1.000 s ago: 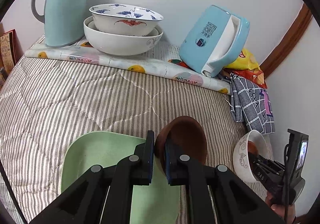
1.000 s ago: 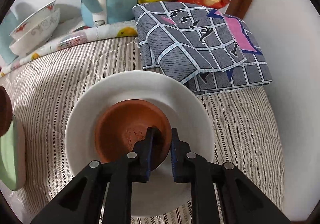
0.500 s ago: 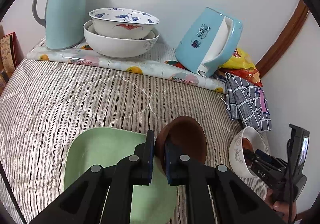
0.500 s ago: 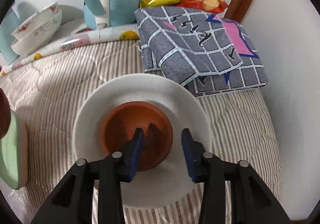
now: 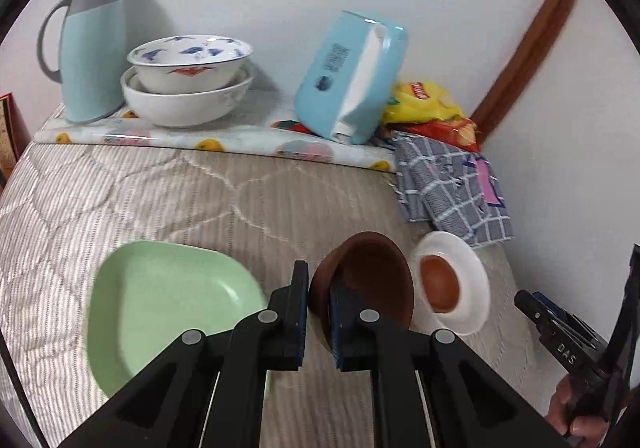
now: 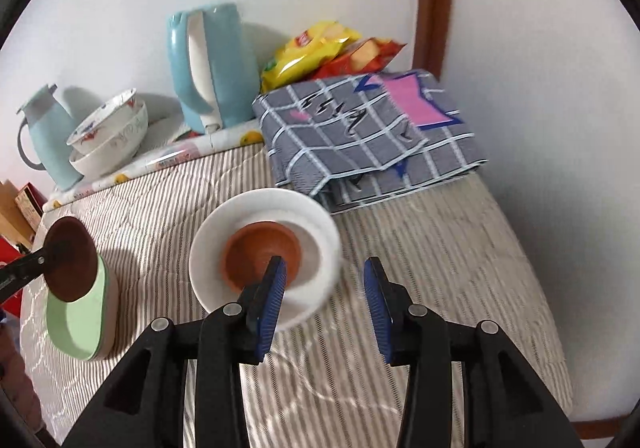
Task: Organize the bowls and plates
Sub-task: 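Carry the brown bowl in the left gripper over the white bowl and lower it in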
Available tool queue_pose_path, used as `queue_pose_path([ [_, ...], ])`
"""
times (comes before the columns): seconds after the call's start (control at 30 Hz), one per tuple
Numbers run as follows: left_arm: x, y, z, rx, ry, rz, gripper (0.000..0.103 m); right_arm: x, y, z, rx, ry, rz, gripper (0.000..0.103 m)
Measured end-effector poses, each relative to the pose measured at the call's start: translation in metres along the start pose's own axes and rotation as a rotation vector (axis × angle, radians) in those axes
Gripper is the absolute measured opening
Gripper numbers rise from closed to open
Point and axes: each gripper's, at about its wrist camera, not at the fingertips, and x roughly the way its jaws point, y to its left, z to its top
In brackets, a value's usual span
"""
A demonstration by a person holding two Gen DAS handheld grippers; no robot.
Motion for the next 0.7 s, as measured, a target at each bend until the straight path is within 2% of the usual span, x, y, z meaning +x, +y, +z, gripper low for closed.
queue_pose_path([
  [0.4, 0.014, -0.071, -0.013, 0.112, 0.028, -0.041, 0.01, -0.051, -0.051, -0.036, 0.047, -0.066, -0.004, 0.04],
  [0.7, 0.049, -0.104, -0.017, 0.141, 0.065, -0.036, 0.01, -0.065, -0.079, -0.056, 0.07, -0.083, -0.019, 0.04],
])
